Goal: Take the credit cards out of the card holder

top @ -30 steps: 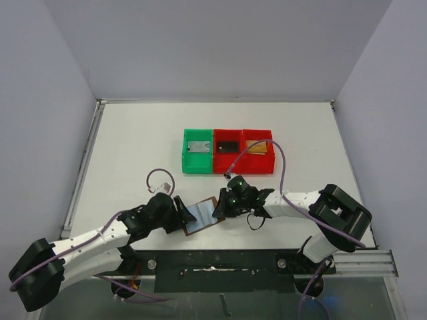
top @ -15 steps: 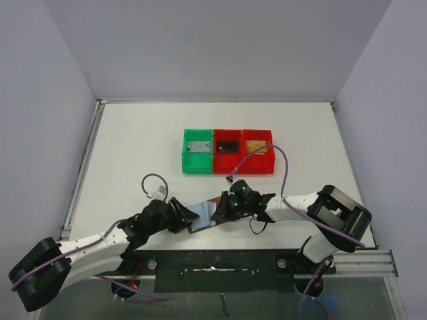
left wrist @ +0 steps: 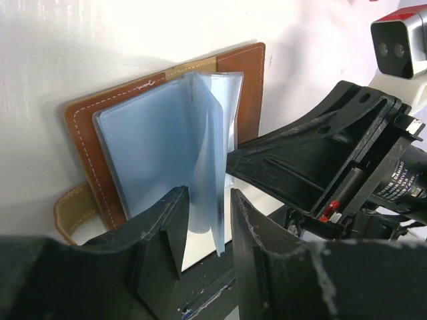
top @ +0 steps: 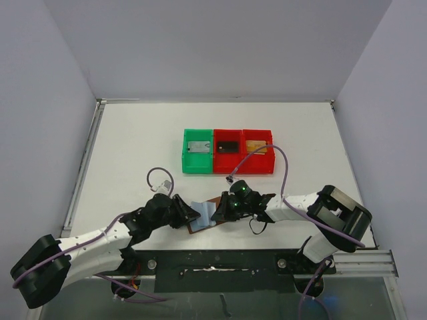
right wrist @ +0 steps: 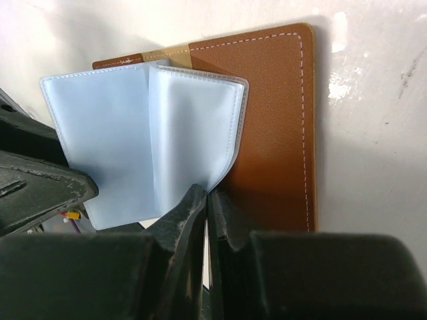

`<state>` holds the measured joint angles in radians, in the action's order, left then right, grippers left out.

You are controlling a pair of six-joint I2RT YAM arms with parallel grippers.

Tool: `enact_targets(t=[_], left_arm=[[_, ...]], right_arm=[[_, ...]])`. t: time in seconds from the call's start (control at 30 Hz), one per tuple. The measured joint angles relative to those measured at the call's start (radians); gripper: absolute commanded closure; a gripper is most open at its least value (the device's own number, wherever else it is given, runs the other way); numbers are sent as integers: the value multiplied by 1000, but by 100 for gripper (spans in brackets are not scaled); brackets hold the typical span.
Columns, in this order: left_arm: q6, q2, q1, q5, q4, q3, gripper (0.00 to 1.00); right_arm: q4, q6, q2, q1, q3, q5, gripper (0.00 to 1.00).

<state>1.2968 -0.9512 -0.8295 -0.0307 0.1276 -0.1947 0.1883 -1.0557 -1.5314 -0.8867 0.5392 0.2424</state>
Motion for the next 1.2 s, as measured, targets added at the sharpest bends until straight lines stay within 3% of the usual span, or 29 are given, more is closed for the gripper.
enact_targets(t=[0.37,0.57,0.97,1.2], left_arm=[[-103,-9,0,56,-267,-117,48],[-129,-14,0,65,-331,-132,48],[-127,-103,2,38,-223,-132,48],[-129,-30,1,90,-336,-160,45]], right_arm=[[-11,0,6,-5,0,-16,96],[-34,0,19,-5,0,-30,96],[-44,3,21,-5,0,-33,96],[-48,3,23,-5,0,-36,96]])
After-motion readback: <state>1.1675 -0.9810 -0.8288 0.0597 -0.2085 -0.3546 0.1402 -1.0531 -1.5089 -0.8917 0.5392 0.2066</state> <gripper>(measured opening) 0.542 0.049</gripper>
